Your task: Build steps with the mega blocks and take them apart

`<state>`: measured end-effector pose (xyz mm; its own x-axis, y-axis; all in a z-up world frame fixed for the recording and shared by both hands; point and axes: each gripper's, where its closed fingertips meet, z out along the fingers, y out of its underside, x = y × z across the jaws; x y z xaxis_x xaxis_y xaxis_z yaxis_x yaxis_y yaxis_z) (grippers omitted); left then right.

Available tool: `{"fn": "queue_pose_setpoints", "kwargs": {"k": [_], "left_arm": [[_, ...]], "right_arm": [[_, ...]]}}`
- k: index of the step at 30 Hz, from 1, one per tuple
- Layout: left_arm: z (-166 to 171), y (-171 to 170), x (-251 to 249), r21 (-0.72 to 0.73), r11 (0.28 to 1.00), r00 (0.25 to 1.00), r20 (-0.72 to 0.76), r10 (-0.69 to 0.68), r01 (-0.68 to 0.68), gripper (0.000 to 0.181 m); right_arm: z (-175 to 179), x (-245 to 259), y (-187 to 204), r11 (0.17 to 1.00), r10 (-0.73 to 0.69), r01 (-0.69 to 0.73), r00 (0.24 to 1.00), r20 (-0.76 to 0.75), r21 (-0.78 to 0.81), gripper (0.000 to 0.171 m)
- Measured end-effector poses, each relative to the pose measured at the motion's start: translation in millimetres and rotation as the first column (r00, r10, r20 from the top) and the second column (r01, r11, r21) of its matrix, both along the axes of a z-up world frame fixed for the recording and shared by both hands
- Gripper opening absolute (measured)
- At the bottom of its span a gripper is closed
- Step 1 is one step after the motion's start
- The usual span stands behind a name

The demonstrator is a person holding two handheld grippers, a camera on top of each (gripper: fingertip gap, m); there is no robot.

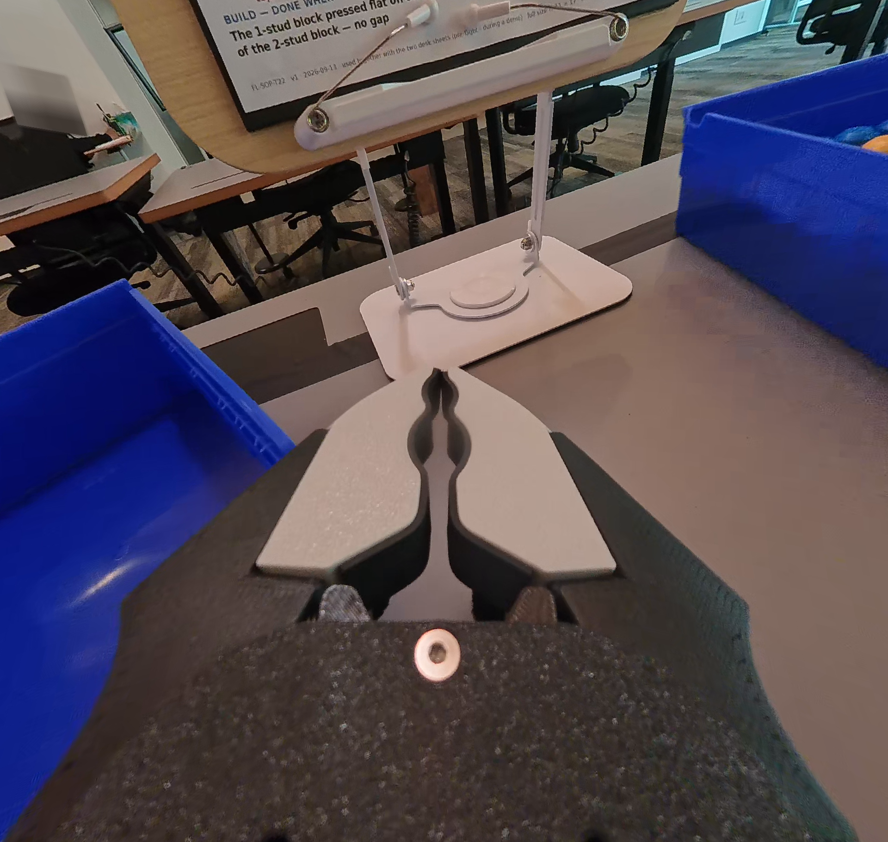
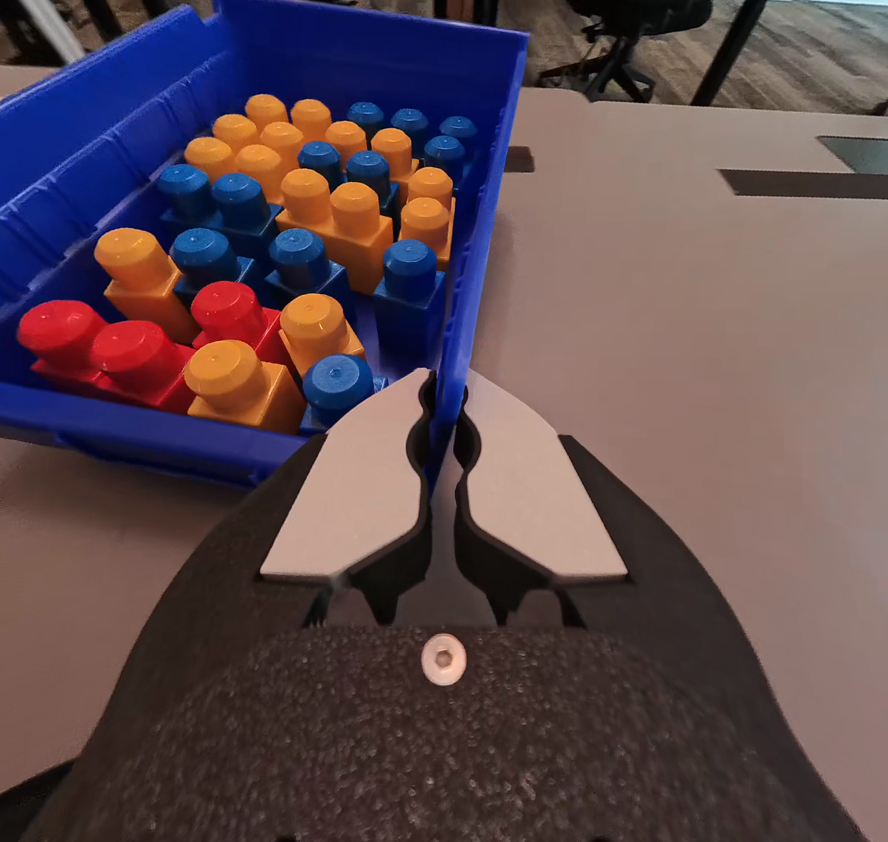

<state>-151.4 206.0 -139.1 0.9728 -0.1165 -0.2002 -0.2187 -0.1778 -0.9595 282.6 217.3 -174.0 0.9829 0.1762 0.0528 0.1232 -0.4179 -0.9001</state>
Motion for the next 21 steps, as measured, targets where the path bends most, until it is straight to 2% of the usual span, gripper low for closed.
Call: {"fn": "queue_pose_setpoints", "kwargs": {"k": [5,10,21], "left_arm": [[-1.2,0.2,0.2,-0.004,1.0,1.0,-0.004,0.0,0.0,0.0],[-1.0,-0.5,0.9,-0.003,1.0,1.0,-0.009,0.002,-0.002,0.0],[-2.7,-2.2,-3.3,-0.01,1.0,1.0,0.0,0.012,-0.012,0.0]], "right_arm": [[-2.5,-40.2,-21.2,0.994,0.107,-0.107,0.994,-0.004,-0.028,0.004],[-2.8,-67.0,-40.6,0.988,0.156,-0.154,0.986,0.064,-0.03,0.008],[-2.5,-57.8,-66.6,0.982,0.189,-0.188,0.979,0.072,-0.028,0.006]]}}
